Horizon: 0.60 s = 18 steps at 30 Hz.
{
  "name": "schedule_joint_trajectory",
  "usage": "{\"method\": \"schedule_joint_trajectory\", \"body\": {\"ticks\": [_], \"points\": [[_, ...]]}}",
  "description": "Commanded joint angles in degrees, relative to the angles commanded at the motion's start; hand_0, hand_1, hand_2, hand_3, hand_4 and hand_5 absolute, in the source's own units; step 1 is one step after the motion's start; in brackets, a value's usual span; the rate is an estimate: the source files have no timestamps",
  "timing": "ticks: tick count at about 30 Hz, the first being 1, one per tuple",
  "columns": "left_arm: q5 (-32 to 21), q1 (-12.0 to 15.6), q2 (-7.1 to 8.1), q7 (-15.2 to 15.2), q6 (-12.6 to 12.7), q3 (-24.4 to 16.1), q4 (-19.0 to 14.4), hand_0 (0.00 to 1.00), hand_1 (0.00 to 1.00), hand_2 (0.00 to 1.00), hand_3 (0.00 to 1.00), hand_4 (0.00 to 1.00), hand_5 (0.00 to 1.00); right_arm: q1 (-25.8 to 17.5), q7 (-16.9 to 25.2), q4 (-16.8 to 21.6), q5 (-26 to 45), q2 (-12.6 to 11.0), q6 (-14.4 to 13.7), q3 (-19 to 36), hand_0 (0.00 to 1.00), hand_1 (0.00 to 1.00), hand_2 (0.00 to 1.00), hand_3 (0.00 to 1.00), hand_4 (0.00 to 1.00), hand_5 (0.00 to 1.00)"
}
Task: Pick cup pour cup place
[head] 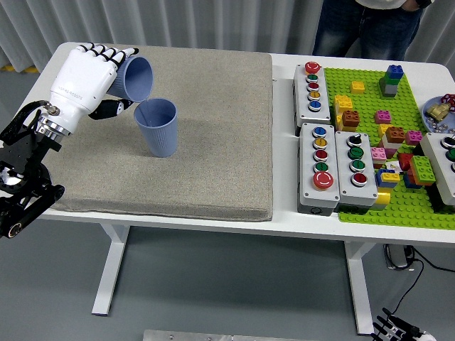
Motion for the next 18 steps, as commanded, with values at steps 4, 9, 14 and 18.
{"method": "schedule_joint_trajectory", "body": {"ticks": [4,9,14,18], "points": [[0.00,0.03,-0.08,-0.04,0.00,0.08,-0.05,0.469,0.514,0.605,0.580,0.240,0.002,0.03,-0.02,0.00,0.02,0.02,-0.03,0.02,0.765,0.693,0.725,0.618,0.231,0.156],[0.00,0.14,-0.12,-0.01,0.00,-0.11,-0.02,0.470,0.513,0.605,0.580,0.239,0.002,0.01,-0.09,0.00,-0.01,0.06,-0.05,0.03,0.765,0.693,0.725,0.618,0.232,0.157],[0.00,0.39,-0.27,-0.03,0.00,-0.29,0.16,0.470,0.513,0.605,0.580,0.239,0.002,-0.06,-0.08,0.00,-0.02,0.10,-0.06,0.01,0.765,0.693,0.725,0.618,0.232,0.157],[0.00,0.48,-0.29,0.08,0.00,-0.04,0.16,0.469,0.514,0.605,0.578,0.239,0.002,-0.11,-0.07,0.00,0.05,0.11,-0.06,-0.01,0.765,0.693,0.725,0.618,0.231,0.156]]}}
